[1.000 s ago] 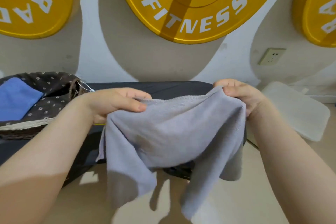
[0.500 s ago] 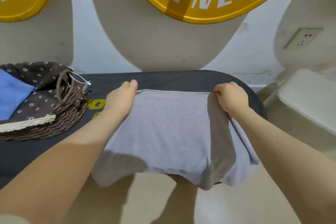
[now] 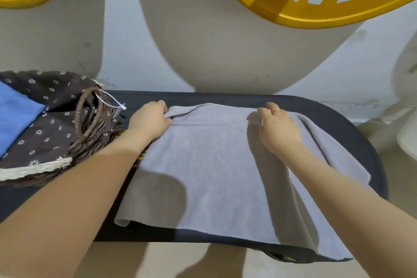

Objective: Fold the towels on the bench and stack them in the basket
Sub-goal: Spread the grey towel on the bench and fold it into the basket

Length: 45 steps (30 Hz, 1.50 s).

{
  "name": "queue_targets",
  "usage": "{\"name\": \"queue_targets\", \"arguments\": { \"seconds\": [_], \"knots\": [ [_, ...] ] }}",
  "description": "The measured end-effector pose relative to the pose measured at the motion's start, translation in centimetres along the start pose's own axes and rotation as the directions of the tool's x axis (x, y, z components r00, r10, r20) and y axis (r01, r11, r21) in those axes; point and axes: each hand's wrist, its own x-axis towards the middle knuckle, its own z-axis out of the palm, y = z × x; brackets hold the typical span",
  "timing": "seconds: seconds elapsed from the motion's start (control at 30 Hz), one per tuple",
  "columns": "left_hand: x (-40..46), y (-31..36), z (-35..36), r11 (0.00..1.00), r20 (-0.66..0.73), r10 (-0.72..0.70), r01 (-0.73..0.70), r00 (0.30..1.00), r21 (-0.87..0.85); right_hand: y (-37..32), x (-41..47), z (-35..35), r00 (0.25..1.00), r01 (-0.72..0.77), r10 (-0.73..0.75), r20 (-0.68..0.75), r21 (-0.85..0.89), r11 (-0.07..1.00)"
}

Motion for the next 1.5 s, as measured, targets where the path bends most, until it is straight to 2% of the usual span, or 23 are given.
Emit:
{"name": "queue_targets", "arguments": {
  "seconds": [0.07, 0.17, 0.2, 0.23, 0.3, 0.33, 0.43, 0.5, 0.57, 0.63, 0.7, 0.83, 0.97, 1.03, 1.07, 1.13, 1.2, 1.3, 1.4, 1.5],
  "knots": [
    [0.4, -0.7, -1.0, 0.981, -0.008, -0.038, 0.036, 0.999, -0.189, -2.1, -0.4, 1.3, 0.997, 0.045, -0.048, 0.061, 0.042, 0.998],
    [1.1, -0.7, -3.7, 0.960, -0.106, -0.029, -0.002, 0.994, -0.280, -3.8, -0.7, 2.4, 0.992, -0.072, 0.073, 0.108, -0.005, 0.997],
    [1.4, -0.5, -4.6, 0.975, -0.181, 0.014, -0.053, 0.983, -0.215, -4.2, -0.9, 2.6, 0.985, -0.116, 0.119, 0.122, -0.033, 0.993],
    [1.6, -0.1, -5.5, 0.991, -0.246, 0.082, -0.106, 0.966, -0.082, -4.5, -1.1, 2.6, 0.978, -0.147, 0.153, 0.139, -0.054, 0.988],
    [2.0, 0.6, -6.7, 0.962, -0.294, 0.235, -0.178, 0.927, 0.206, -4.9, -1.4, 2.6, 0.968, -0.179, 0.188, 0.164, -0.068, 0.981],
    [2.1, 0.8, -7.0, 0.941, -0.300, 0.270, -0.185, 0.915, 0.282, -5.0, -1.4, 2.3, 0.967, -0.185, 0.193, 0.169, -0.058, 0.981],
    [2.3, 0.7, -6.1, 0.940, -0.314, 0.210, -0.104, 0.926, 0.324, -4.8, -1.7, 1.6, 0.971, -0.199, 0.190, 0.148, 0.052, 0.979],
    [1.5, 1.3, -4.2, 0.941, -0.243, 0.216, -0.135, 0.946, 0.311, -4.4, -2.7, 1.1, 0.979, -0.204, 0.199, 0.053, 0.115, 0.972],
    [-0.1, 3.0, -1.9, 0.920, -0.089, 0.296, -0.259, 0.951, 0.295, -3.3, -4.2, 0.5, 0.983, -0.182, 0.184, -0.017, 0.093, 0.979],
    [-1.9, 5.4, -0.1, 0.883, 0.064, 0.394, -0.397, 0.917, 0.251, -1.6, -5.9, -0.6, 0.981, -0.188, 0.190, -0.036, 0.052, 0.981],
    [-3.3, 7.9, 1.0, 0.852, 0.148, 0.473, -0.493, 0.869, 0.176, 0.4, -7.2, -1.9, 0.971, -0.236, 0.237, -0.030, 0.031, 0.971],
    [-5.0, 13.2, 2.8, 0.797, 0.191, 0.595, -0.604, 0.781, -0.011, 5.0, -8.1, -3.2, 0.917, -0.397, 0.398, 0.017, -0.024, 0.917],
    [-6.1, 18.4, 5.7, 0.700, 0.181, 0.706, -0.714, 0.685, -0.029, 9.8, -9.3, -2.8, 0.751, -0.661, 0.659, 0.045, 0.048, 0.749],
    [-6.7, 20.6, 7.4, 0.680, 0.179, 0.726, -0.732, 0.664, -0.040, 12.4, -9.8, -2.4, 0.682, -0.731, 0.721, 0.120, 0.085, 0.677],
    [-7.0, 21.6, 8.1, 0.684, 0.166, 0.724, -0.728, 0.670, -0.047, 13.6, -9.7, -2.2, 0.677, -0.735, 0.717, 0.166, 0.108, 0.669],
    [-7.6, 23.4, 9.4, 0.697, 0.145, 0.714, -0.715, 0.685, -0.056, 15.4, -9.0, -1.9, 0.734, -0.680, 0.649, 0.203, 0.207, 0.704],
    [-7.9, 25.0, 10.3, 0.704, 0.151, 0.703, -0.710, 0.695, -0.015, 16.8, -8.0, -1.3, 0.839, -0.535, 0.519, 0.164, 0.419, 0.733],
    [-7.8, 26.9, 11.1, 0.737, 0.169, 0.663, -0.675, 0.730, 0.026, 17.9, -6.7, -1.2, 0.921, -0.304, 0.387, 0.033, 0.681, 0.666],
    [-7.8, 28.2, 11.5, 0.791, 0.171, 0.601, -0.612, 0.781, 0.019, 19.4, -6.0, -2.0, 0.957, -0.170, 0.288, -0.030, 0.747, 0.643],
    [-7.8, 29.2, 11.5, 0.829, 0.153, 0.546, -0.558, 0.824, 0.040, 21.5, -4.8, -2.7, 0.975, -0.097, 0.208, -0.079, 0.692, 0.715]
  ]
}}
